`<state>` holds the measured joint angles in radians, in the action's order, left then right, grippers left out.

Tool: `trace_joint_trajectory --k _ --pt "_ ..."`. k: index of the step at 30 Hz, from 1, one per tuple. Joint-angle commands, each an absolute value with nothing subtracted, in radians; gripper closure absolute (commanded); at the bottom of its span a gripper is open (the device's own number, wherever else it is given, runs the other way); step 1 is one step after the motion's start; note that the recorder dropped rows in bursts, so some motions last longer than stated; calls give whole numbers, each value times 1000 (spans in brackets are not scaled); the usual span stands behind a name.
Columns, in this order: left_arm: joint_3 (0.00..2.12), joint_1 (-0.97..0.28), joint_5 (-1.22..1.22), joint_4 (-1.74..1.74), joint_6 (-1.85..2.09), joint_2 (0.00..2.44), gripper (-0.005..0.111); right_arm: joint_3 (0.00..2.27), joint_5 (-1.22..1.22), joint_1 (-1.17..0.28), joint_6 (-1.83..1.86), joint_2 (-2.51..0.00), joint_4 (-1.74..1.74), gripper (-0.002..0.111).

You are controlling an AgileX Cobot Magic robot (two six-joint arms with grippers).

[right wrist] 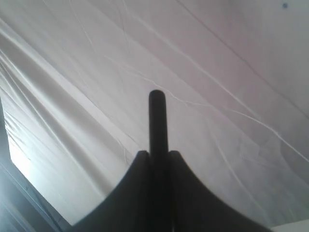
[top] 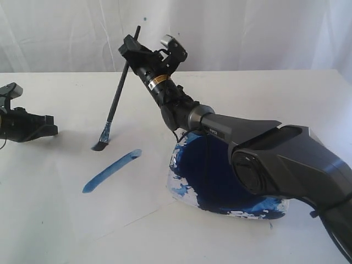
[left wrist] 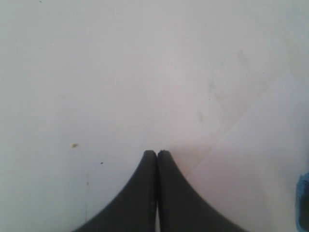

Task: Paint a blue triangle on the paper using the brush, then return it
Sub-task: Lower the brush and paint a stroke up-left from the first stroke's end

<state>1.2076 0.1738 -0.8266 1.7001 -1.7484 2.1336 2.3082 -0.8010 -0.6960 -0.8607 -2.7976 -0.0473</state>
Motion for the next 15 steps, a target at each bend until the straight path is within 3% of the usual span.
trace_joint_trajectory --k 1,15 --pt "1200 176 -766 1739 -1745 2139 107 2302 -797 -678 -900 -2795 -109 108" --pt "1200 176 -779 1739 -1745 2139 107 2302 -780 -708 -958 -2795 -205 108"
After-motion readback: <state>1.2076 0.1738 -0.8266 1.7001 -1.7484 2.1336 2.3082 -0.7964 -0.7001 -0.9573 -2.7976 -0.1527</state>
